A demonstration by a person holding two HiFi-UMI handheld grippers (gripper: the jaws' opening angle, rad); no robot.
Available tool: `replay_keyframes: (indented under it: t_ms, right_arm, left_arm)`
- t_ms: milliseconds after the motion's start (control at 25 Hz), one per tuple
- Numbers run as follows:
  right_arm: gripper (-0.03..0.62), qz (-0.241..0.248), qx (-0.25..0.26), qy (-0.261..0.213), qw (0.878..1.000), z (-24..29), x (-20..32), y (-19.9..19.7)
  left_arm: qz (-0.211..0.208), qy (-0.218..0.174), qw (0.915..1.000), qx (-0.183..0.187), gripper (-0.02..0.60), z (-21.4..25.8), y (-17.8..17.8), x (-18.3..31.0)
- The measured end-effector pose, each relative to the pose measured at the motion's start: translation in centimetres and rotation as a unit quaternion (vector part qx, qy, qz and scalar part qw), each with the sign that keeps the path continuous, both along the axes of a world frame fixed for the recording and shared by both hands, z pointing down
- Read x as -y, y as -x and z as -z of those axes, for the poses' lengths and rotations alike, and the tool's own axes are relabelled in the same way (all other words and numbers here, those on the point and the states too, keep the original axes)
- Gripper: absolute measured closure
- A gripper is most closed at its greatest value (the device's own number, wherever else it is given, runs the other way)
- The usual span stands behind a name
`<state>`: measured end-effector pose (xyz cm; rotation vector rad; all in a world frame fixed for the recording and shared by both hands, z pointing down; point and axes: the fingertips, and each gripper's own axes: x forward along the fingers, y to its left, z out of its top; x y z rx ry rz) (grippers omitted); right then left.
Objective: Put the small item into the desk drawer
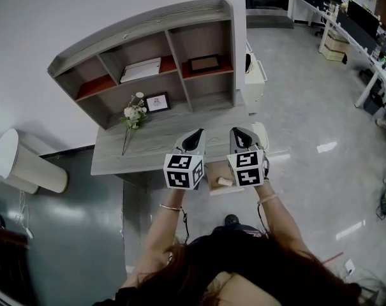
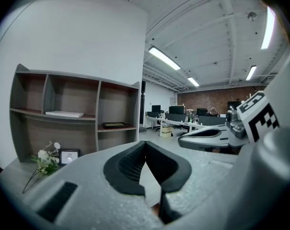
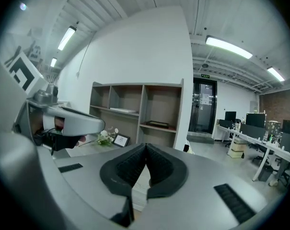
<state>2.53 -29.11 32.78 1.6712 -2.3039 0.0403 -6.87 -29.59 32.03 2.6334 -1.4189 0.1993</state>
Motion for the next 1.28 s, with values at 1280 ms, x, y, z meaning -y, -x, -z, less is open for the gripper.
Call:
replay_keyframes:
  t_ms: [1280]
  right_arm:
    - [0.592,-0.007,0.017,-0.032,0.999,3.6,-0.9,-0.4]
  left_arm:
    - [0.019,-0.02,0.9996,0.001,0.566,3.4,1.3,-0.6]
